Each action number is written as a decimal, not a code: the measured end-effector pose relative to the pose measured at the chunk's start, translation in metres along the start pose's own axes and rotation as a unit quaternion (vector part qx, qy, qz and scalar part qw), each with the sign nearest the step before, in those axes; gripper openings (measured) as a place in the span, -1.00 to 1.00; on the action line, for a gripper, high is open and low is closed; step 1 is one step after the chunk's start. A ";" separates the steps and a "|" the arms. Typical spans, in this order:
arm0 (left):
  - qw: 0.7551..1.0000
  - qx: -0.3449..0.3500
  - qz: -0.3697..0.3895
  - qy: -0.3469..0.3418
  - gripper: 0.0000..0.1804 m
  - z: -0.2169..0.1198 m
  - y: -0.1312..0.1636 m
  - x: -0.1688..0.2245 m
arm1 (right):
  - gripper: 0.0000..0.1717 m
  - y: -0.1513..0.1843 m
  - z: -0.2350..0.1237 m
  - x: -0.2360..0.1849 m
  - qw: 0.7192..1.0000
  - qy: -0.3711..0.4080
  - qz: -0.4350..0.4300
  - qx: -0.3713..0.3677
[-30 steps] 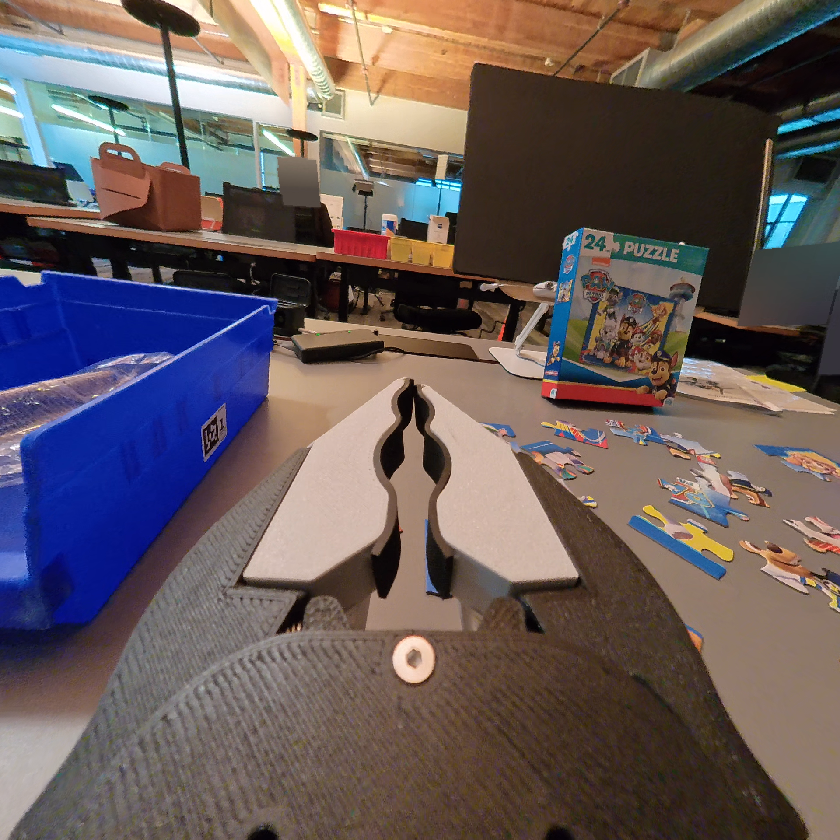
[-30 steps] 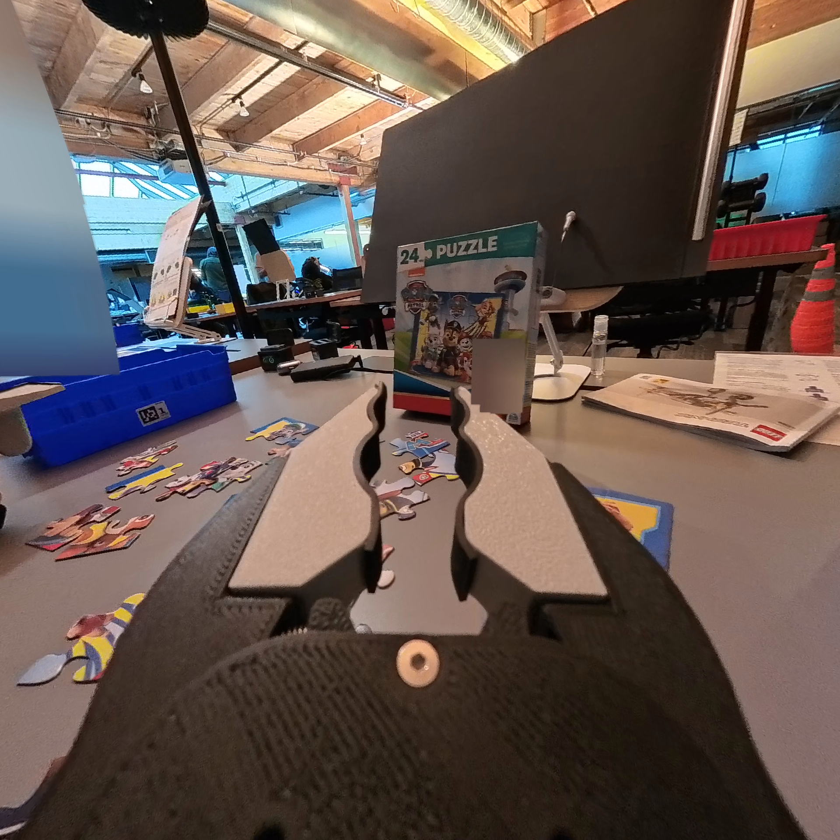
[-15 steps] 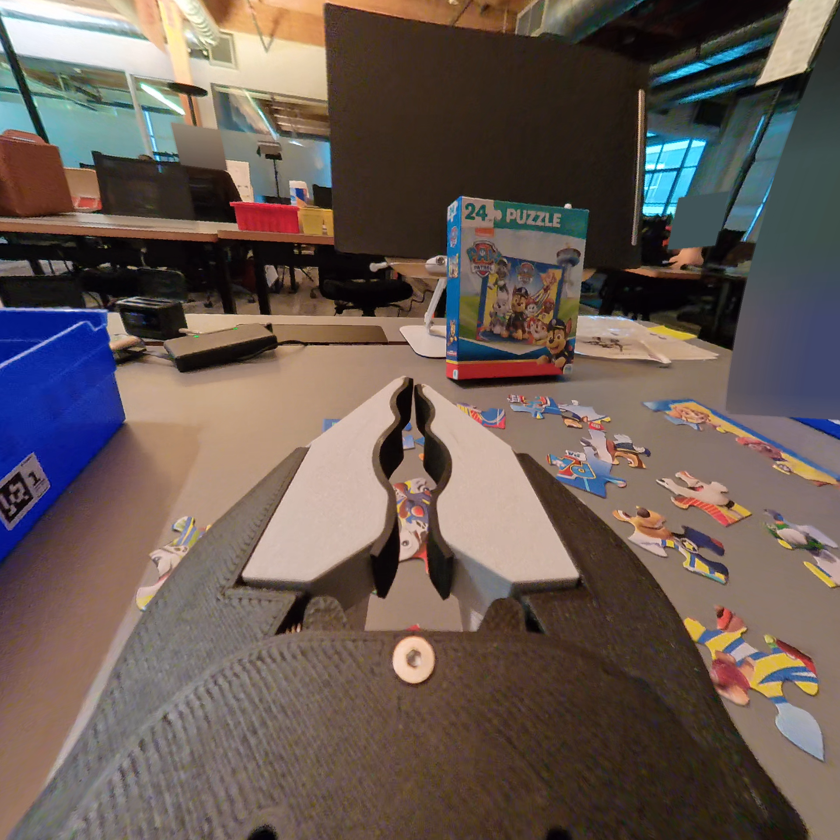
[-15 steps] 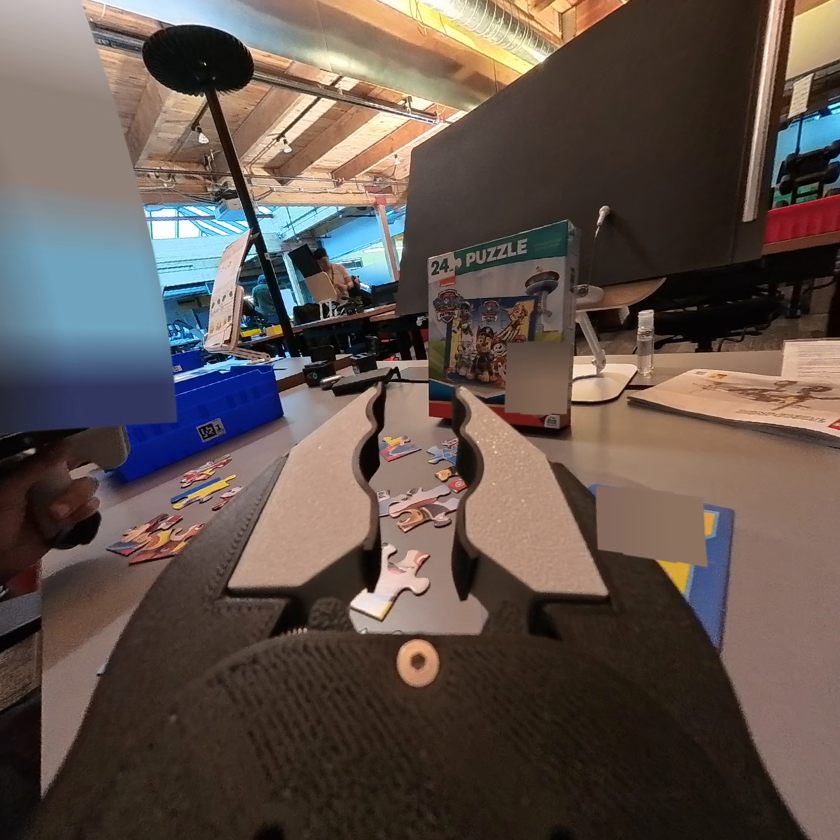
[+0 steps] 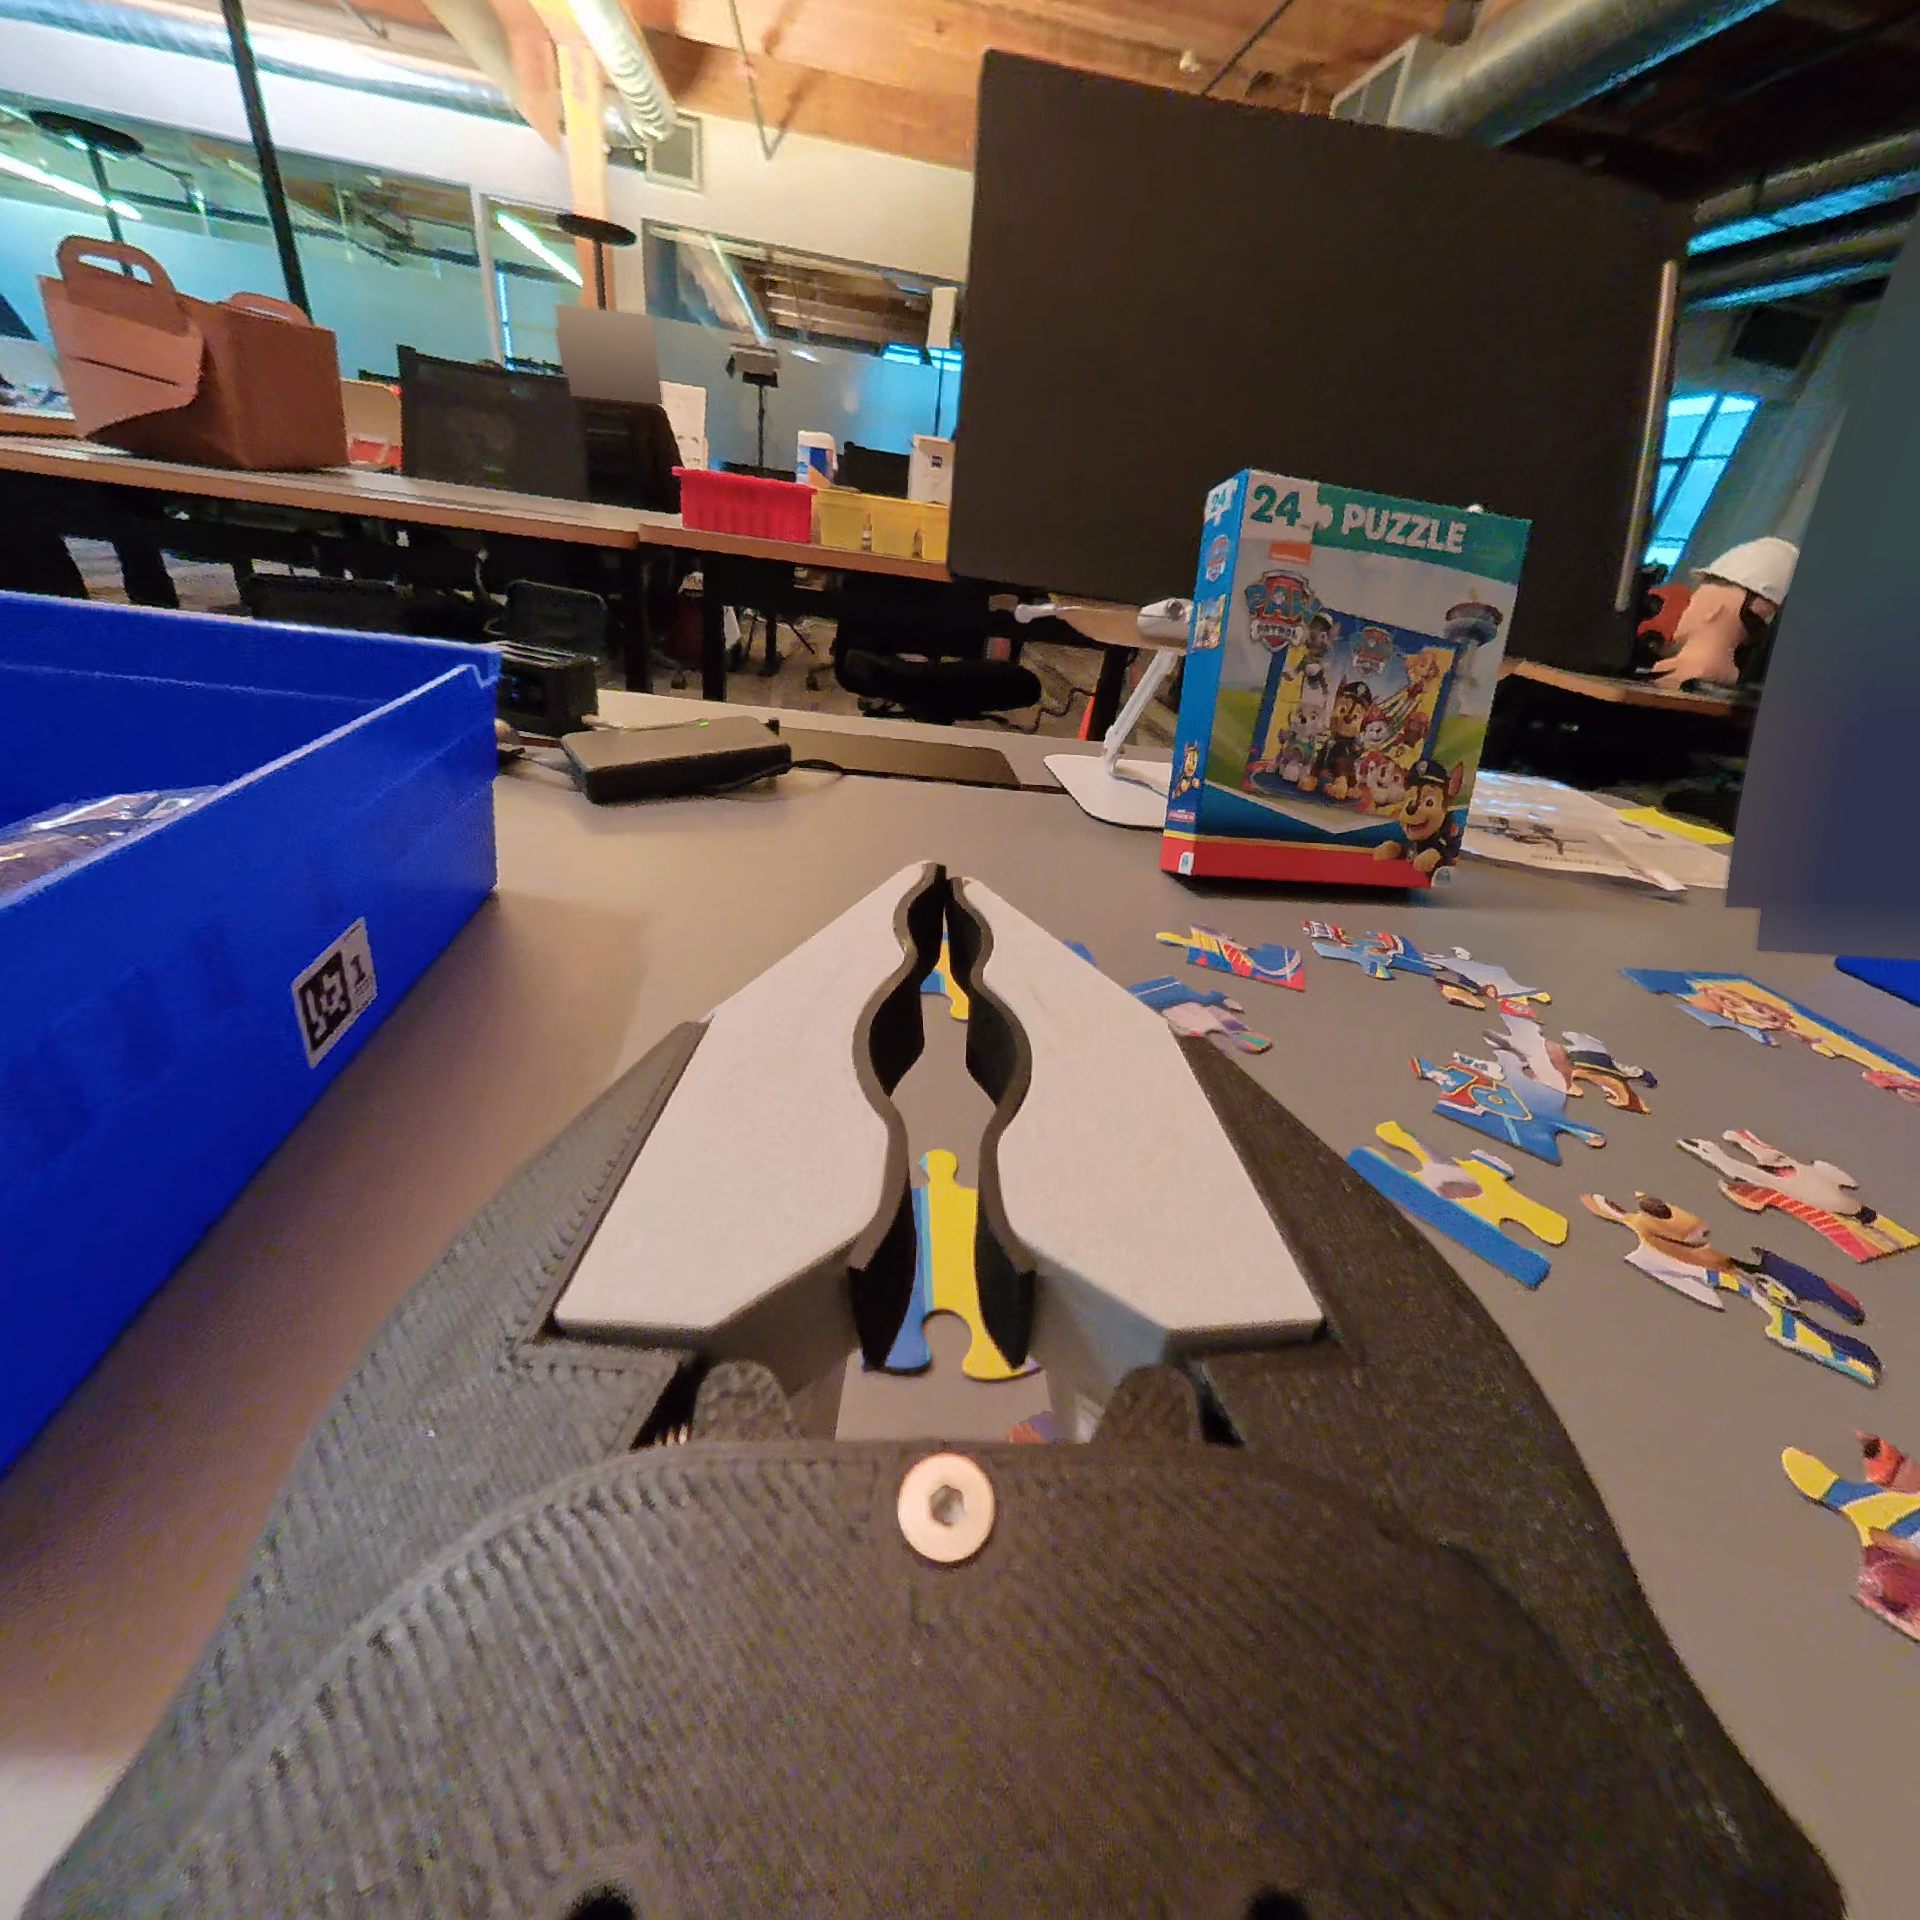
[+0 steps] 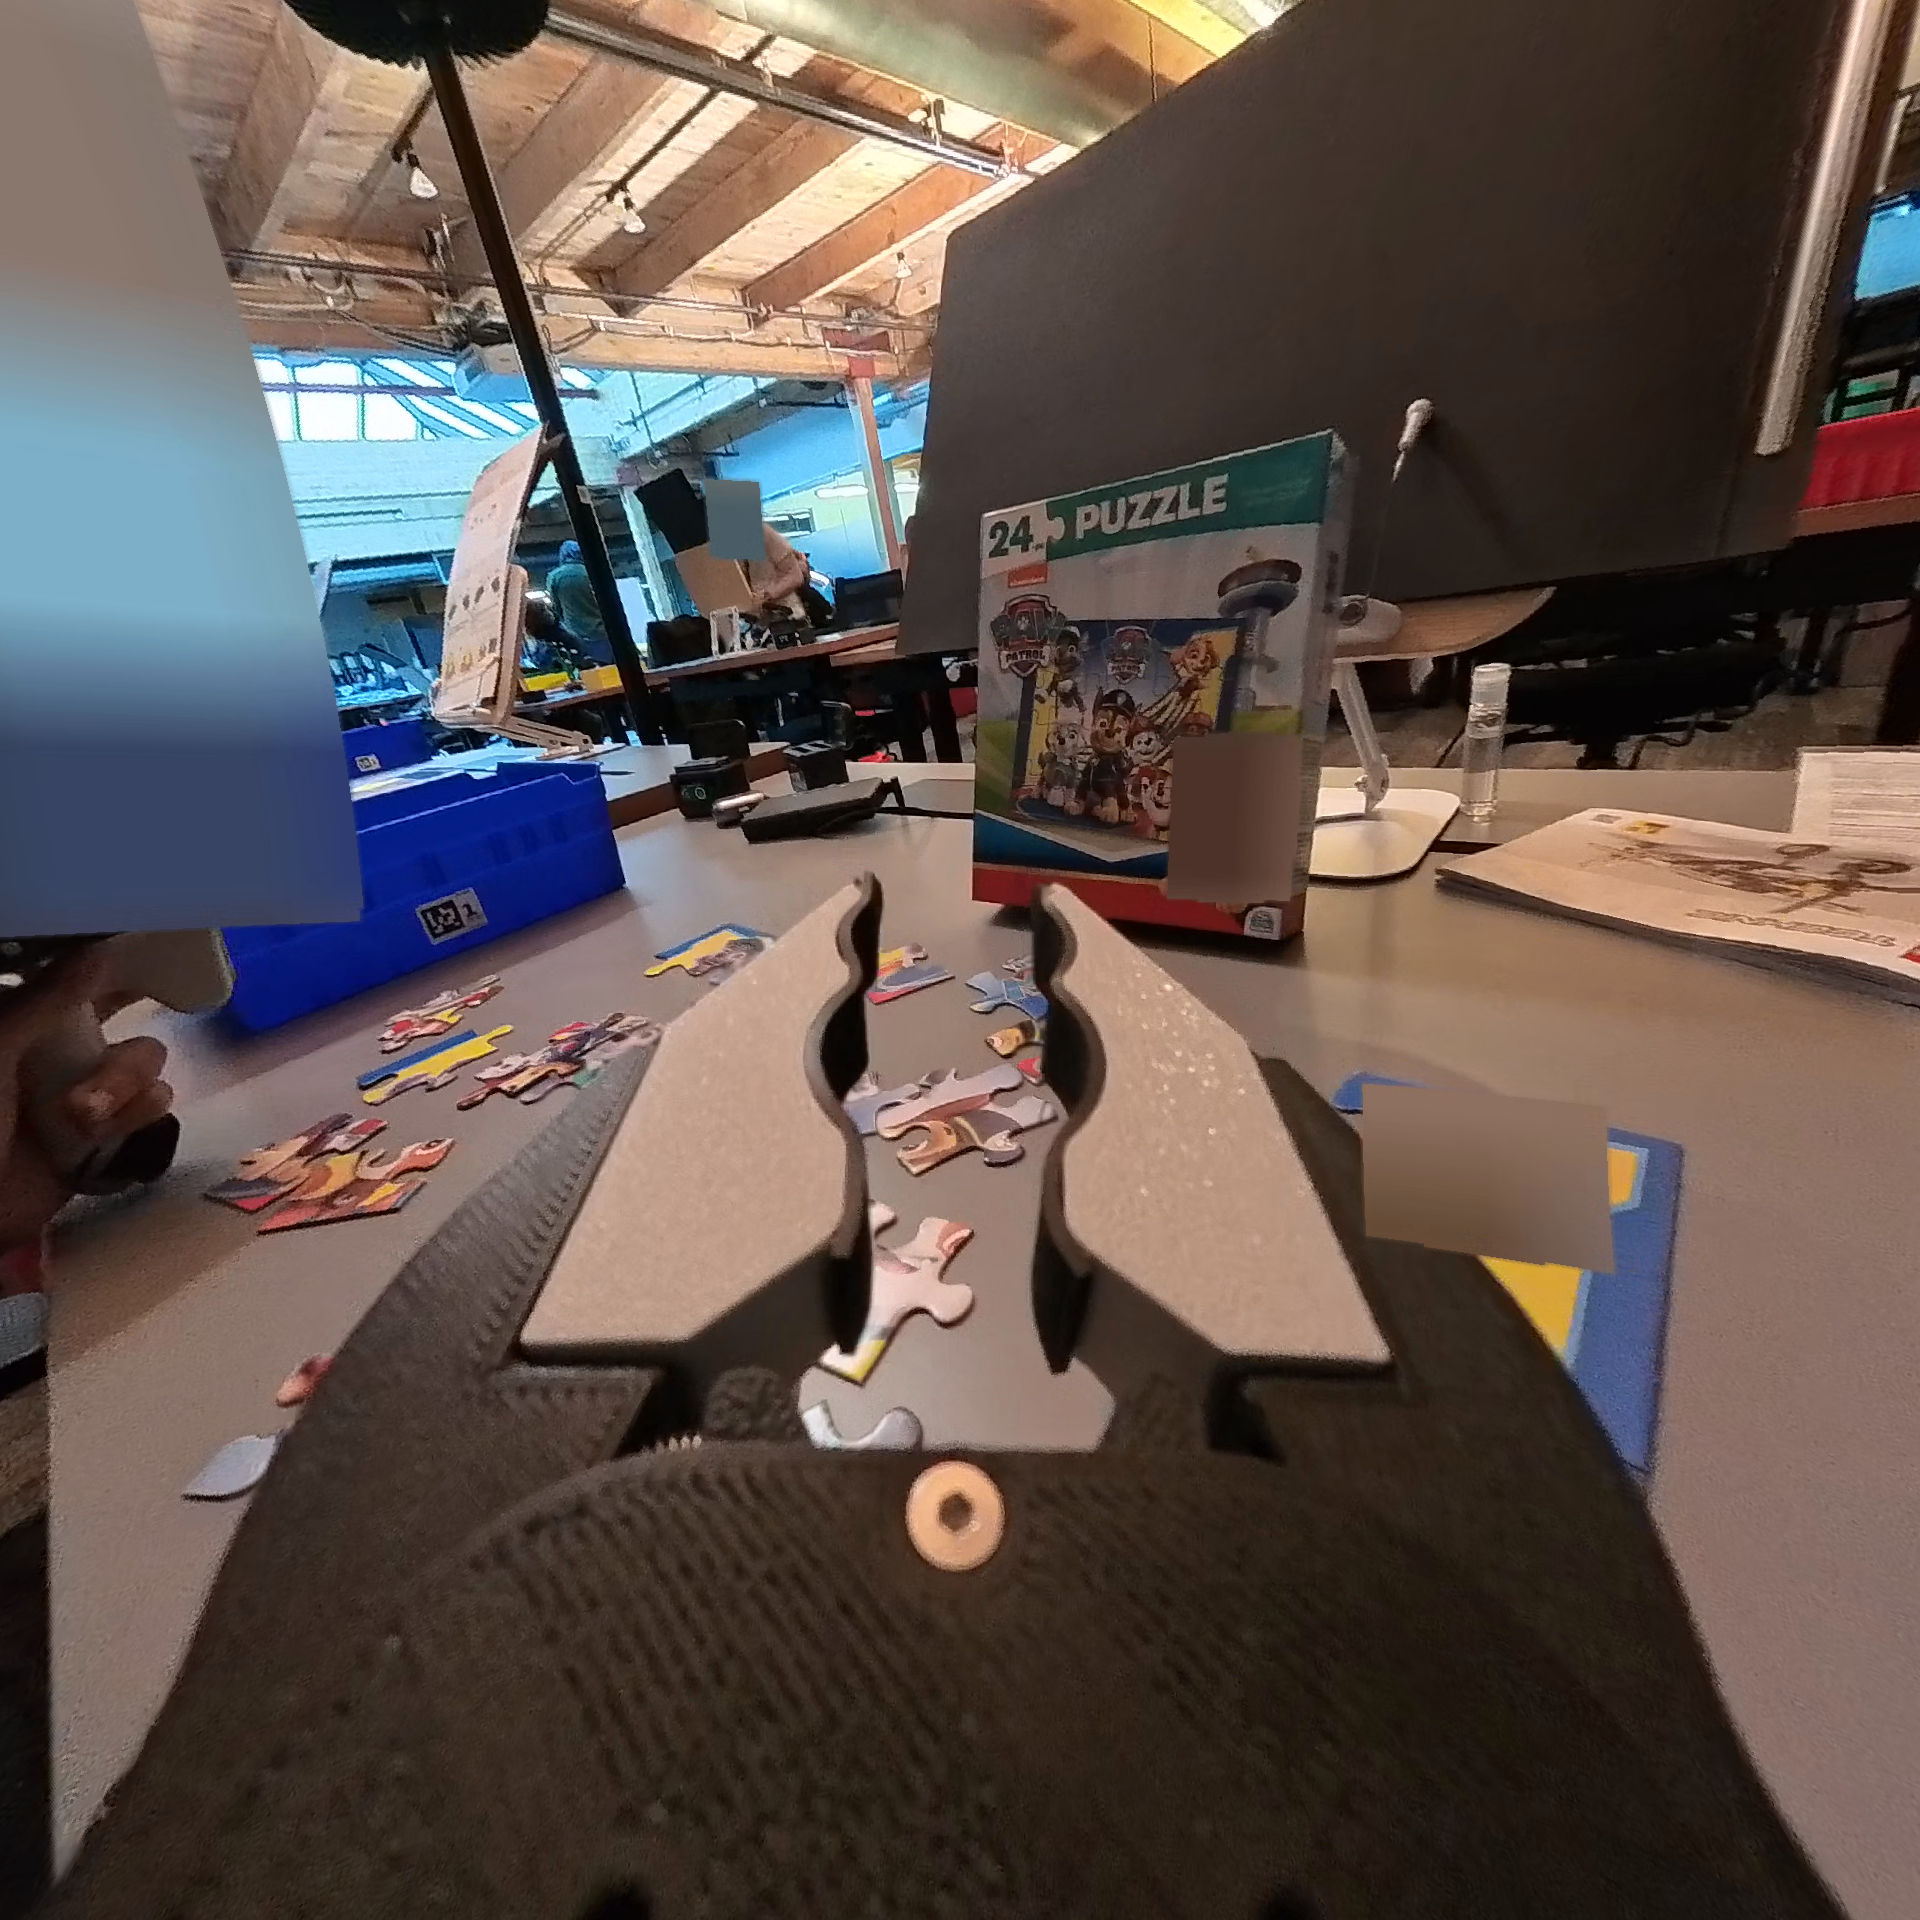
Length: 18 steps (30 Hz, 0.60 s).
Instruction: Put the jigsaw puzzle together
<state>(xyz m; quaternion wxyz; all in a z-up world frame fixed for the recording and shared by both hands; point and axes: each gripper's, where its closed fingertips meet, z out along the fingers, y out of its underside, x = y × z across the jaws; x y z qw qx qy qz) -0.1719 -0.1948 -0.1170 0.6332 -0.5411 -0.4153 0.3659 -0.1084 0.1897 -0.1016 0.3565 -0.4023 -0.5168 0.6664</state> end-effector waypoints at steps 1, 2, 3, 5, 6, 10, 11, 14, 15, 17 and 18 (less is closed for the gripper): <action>1.000 -0.003 0.000 0.001 -1.00 0.001 0.002 -0.001 | -0.68 0.001 0.000 0.001 1.000 0.004 -0.004 -0.004; 1.000 -0.003 -0.004 0.004 -1.00 0.001 0.002 -0.001 | -0.68 0.003 0.001 0.002 1.000 0.009 -0.008 -0.007; 1.000 0.000 -0.010 0.009 -1.00 0.002 0.002 -0.001 | -0.68 0.004 0.001 0.004 1.000 0.014 -0.012 -0.011; 1.000 0.004 -0.021 0.013 -1.00 0.002 0.001 -0.002 | -0.68 0.006 0.002 0.007 0.999 0.025 -0.020 -0.019; 1.000 0.003 -0.027 0.014 -1.00 0.003 0.001 -0.003 | -0.68 0.007 0.003 0.009 0.999 0.030 -0.024 -0.023; 0.998 0.004 -0.052 0.024 -1.00 0.005 0.002 -0.005 | -0.68 0.010 0.004 0.014 0.998 0.043 -0.029 -0.032; 0.998 0.004 -0.053 0.028 -1.00 0.005 0.002 -0.004 | -0.68 0.012 0.005 0.015 0.998 0.044 -0.028 -0.035; 0.998 0.004 -0.049 0.038 -1.00 0.007 0.002 0.001 | -0.67 0.016 0.006 0.017 0.998 0.046 -0.029 -0.044; 0.998 0.005 -0.047 0.040 -1.00 0.007 0.002 0.003 | -0.68 0.017 0.007 0.017 0.997 0.047 -0.030 -0.047; 0.998 0.004 -0.039 0.042 -1.00 0.008 0.002 0.005 | -0.68 0.018 0.008 0.018 0.997 0.049 -0.031 -0.051; 0.998 0.005 -0.037 0.042 -1.00 0.008 0.002 0.006 | -0.67 0.019 0.008 0.018 0.997 0.049 -0.031 -0.052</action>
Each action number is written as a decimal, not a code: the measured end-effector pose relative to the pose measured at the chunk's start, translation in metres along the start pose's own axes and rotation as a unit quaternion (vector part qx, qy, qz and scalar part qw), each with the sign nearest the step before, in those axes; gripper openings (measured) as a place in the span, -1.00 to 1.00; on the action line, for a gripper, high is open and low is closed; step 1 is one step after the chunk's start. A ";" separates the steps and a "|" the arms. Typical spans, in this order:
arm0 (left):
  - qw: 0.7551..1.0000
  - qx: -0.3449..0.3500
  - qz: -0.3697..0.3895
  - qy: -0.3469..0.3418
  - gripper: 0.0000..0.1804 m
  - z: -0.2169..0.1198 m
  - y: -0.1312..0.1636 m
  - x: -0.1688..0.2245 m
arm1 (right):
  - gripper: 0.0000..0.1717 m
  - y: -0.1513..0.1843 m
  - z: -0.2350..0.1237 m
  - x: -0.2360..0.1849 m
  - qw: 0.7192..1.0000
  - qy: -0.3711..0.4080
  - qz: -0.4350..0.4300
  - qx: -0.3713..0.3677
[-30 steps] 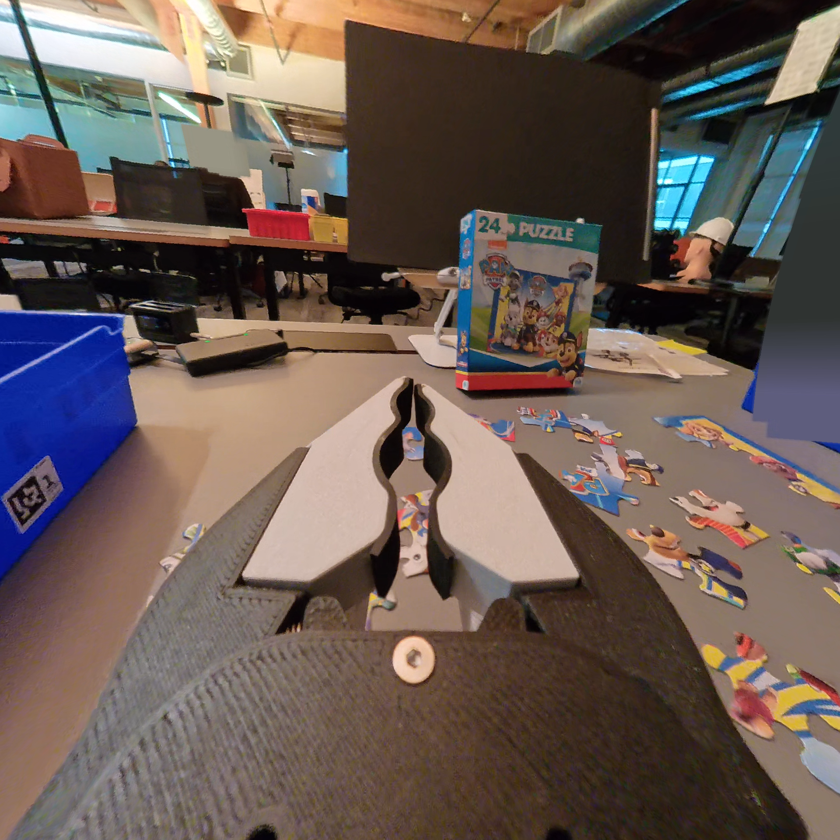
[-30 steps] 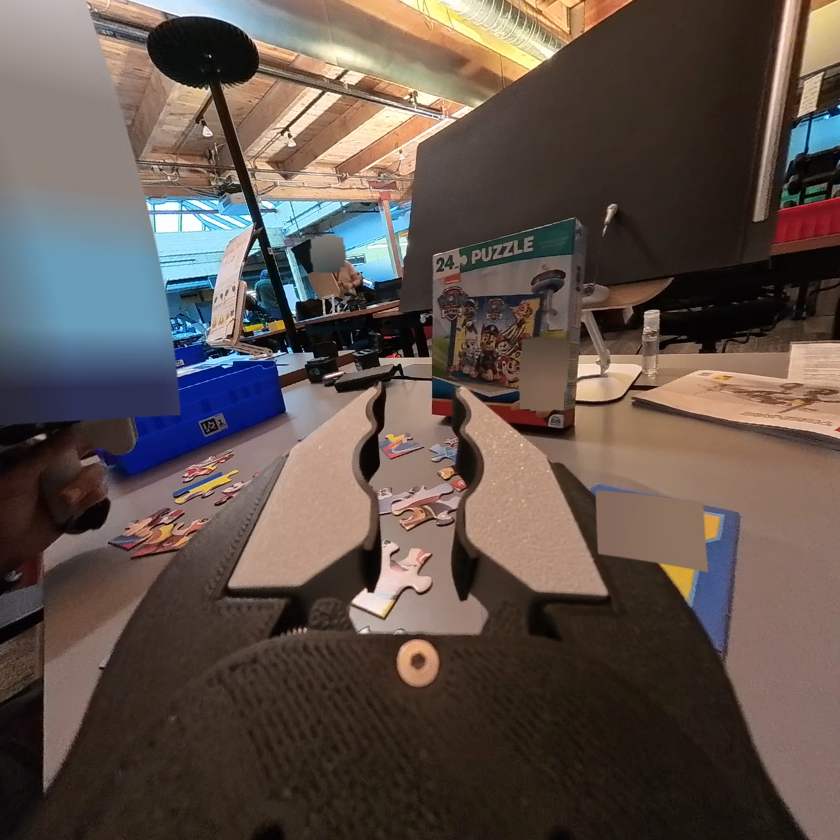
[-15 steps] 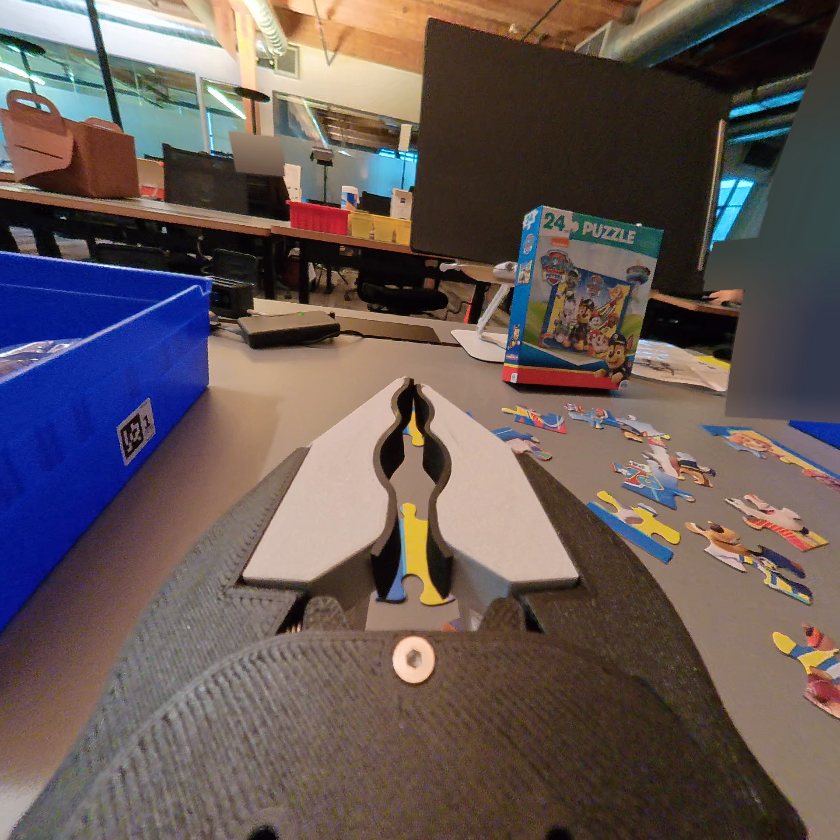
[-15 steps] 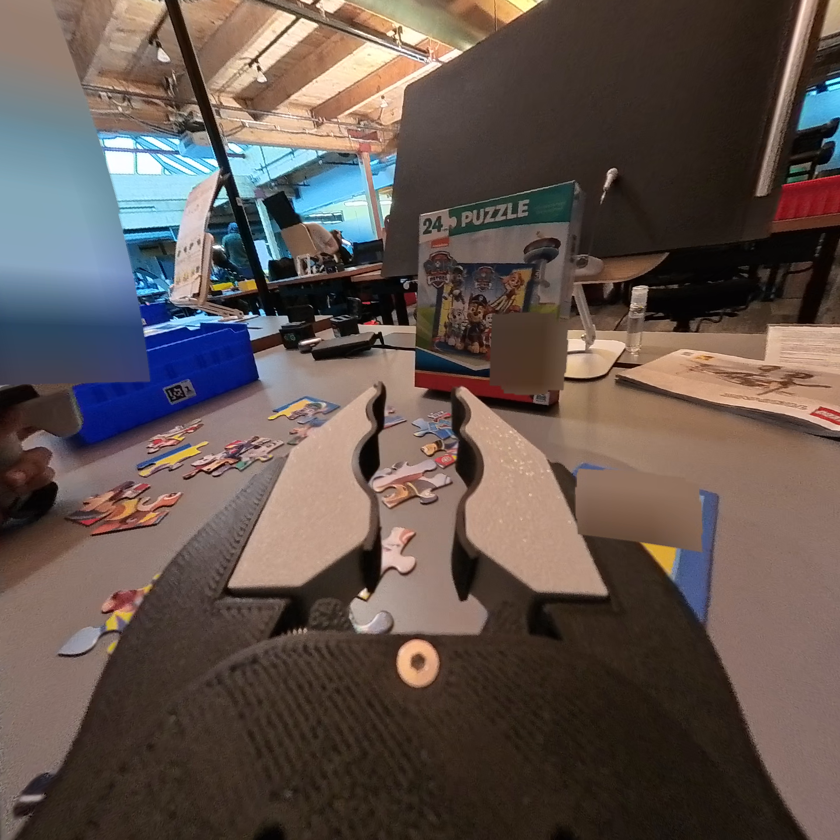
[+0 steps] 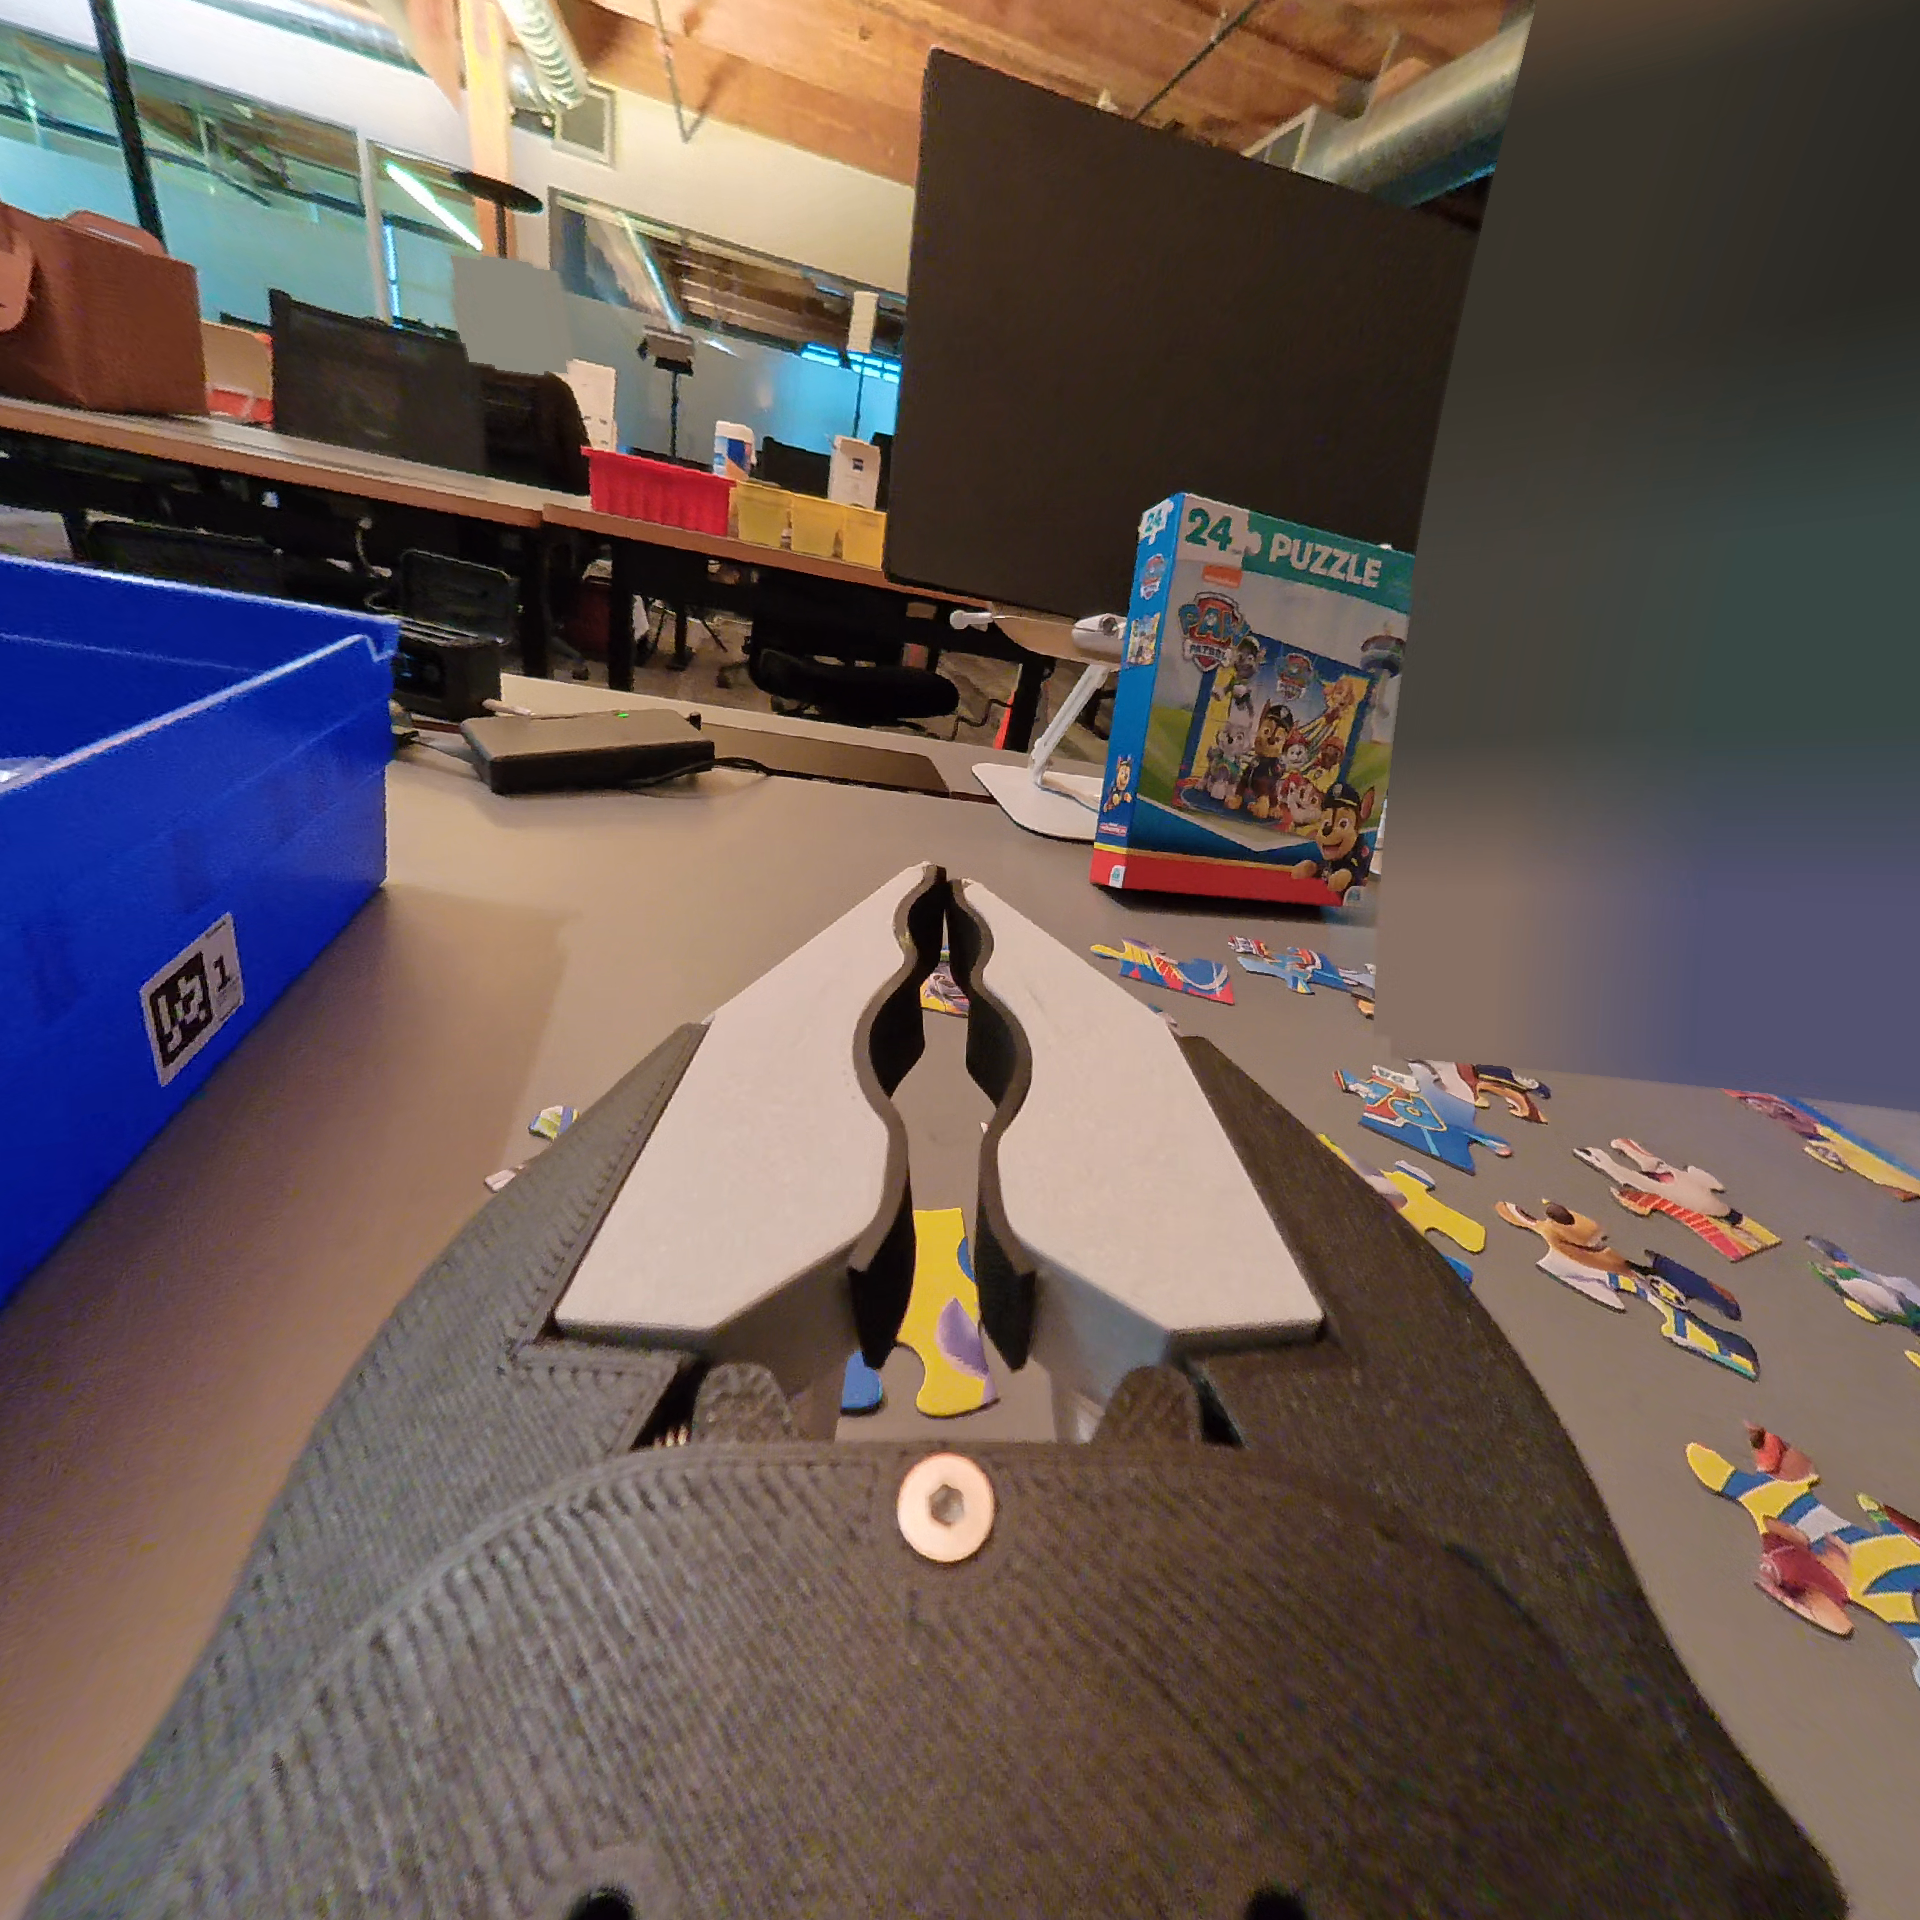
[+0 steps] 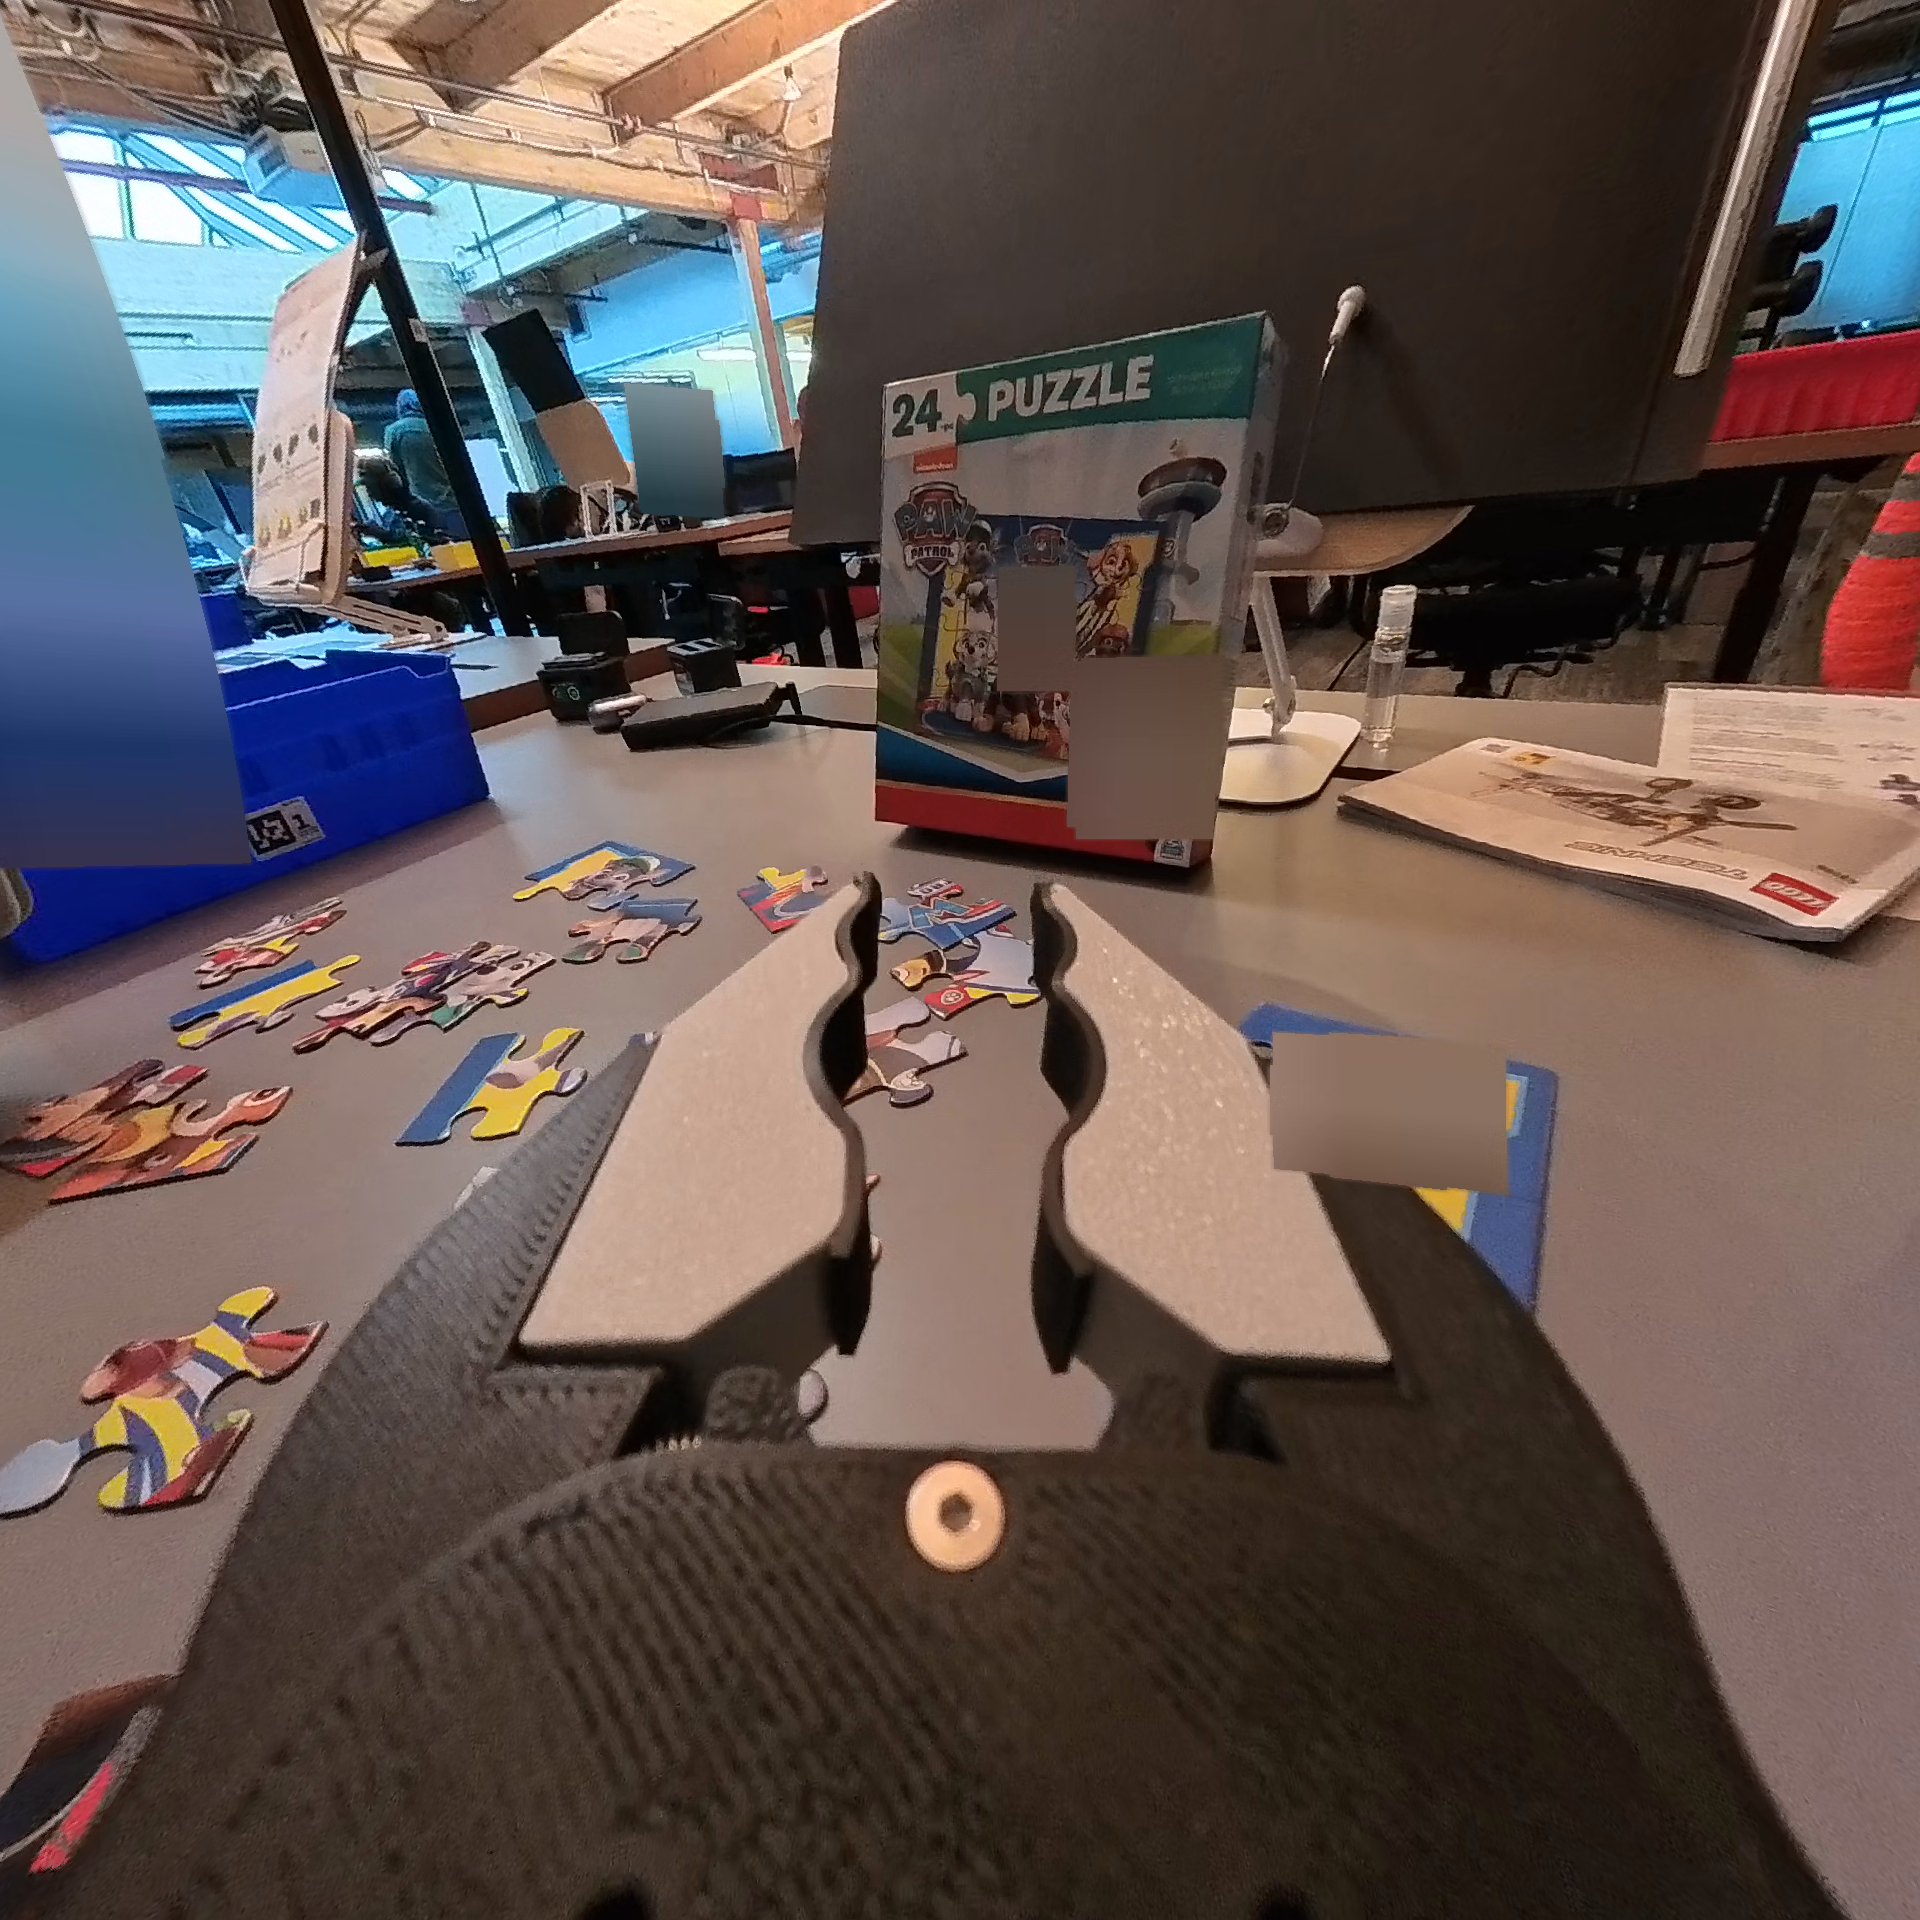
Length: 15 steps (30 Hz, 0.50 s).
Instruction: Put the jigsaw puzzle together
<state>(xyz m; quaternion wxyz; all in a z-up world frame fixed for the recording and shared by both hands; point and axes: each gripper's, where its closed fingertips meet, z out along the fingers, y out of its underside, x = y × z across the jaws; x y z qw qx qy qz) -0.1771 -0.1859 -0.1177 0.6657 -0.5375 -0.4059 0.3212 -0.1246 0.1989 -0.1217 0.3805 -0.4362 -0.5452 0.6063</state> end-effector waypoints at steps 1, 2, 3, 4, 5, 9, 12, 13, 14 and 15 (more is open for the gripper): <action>1.000 0.000 0.002 0.000 -1.00 0.000 0.000 0.001 | -0.67 0.000 0.001 0.000 1.000 0.000 0.000 -0.002; 1.000 0.000 0.003 0.001 -1.00 0.000 0.000 0.001 | -0.67 0.001 0.001 0.000 1.000 0.000 -0.001 -0.003; 1.000 0.001 0.003 0.002 -1.00 0.000 0.000 0.001 | -0.67 0.001 0.001 0.001 1.000 0.001 -0.002 -0.004; 1.000 0.001 0.003 0.002 -1.00 0.000 0.000 0.001 | -0.67 0.001 0.002 0.001 1.000 0.001 -0.003 -0.005; 1.000 0.002 0.001 0.002 -1.00 0.000 0.000 0.001 | -0.67 0.002 0.002 0.000 1.000 0.001 -0.004 -0.007; 1.000 0.005 -0.003 0.005 -1.00 -0.001 -0.001 0.001 | -0.66 0.002 0.003 0.000 1.000 0.002 -0.007 -0.009; 1.000 0.004 0.008 0.028 -1.00 -0.001 0.000 0.010 | -0.67 0.002 0.002 0.001 1.000 0.003 -0.008 -0.008; 0.999 -0.002 0.014 0.039 -1.00 -0.001 0.001 0.015 | -0.67 0.002 0.002 0.000 1.000 0.003 -0.008 -0.007; 0.998 -0.014 0.022 0.052 -0.95 0.001 0.004 0.022 | -0.66 0.002 0.002 0.000 1.000 0.003 -0.008 -0.007; 0.996 -0.033 0.028 0.073 -0.87 0.002 0.010 0.031 | -0.66 0.001 0.002 -0.001 1.000 0.001 -0.008 -0.006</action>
